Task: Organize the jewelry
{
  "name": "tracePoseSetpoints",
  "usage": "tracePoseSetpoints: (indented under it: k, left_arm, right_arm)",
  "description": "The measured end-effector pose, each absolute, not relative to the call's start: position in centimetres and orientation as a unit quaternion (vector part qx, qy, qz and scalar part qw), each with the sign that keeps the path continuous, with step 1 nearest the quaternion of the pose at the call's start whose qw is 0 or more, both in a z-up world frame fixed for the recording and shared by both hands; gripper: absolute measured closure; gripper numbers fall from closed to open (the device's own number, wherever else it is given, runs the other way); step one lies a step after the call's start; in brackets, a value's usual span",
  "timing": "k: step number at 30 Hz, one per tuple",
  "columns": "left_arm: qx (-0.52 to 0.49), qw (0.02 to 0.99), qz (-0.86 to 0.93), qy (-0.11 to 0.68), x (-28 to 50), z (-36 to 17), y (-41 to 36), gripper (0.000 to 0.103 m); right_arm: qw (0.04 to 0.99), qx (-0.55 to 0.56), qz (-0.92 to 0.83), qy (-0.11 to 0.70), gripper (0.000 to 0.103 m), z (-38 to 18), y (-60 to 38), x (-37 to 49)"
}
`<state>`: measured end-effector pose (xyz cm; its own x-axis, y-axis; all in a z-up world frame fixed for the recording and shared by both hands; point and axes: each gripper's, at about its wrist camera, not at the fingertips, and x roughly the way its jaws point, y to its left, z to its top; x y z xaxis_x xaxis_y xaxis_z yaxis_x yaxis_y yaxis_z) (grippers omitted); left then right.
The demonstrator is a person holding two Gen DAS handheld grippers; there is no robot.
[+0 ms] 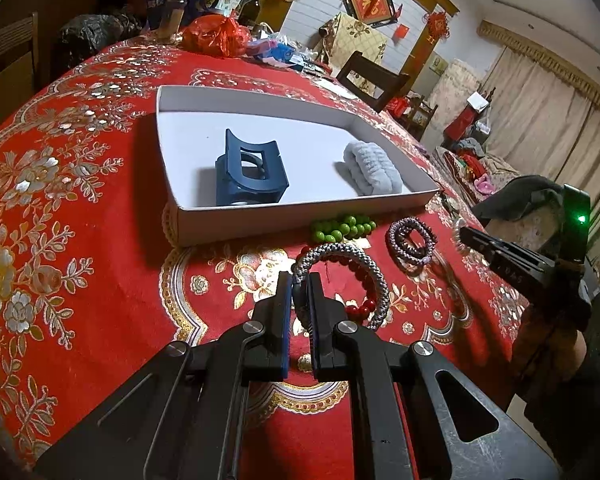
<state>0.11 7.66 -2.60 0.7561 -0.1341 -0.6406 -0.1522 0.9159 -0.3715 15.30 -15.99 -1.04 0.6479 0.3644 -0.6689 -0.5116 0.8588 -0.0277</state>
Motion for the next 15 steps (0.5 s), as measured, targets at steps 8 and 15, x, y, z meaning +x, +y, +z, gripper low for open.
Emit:
tracePoseSetpoints:
  k: [8,15]
  left_arm:
    - [-0.208,0.915,0.005,0.347,-0.15,-2.46,7.81,0.097]
    - [-0.208,0.915,0.005,0.346,-0.19,-2.33,7.78,0.097]
  right_arm:
    - [0.908,-0.091,0.24,0.333,0.094,-0.45,-16.64,15.39]
    - [0.909,-0.088,0.239,0.331,0.094,-0.37,-16.82,15.27]
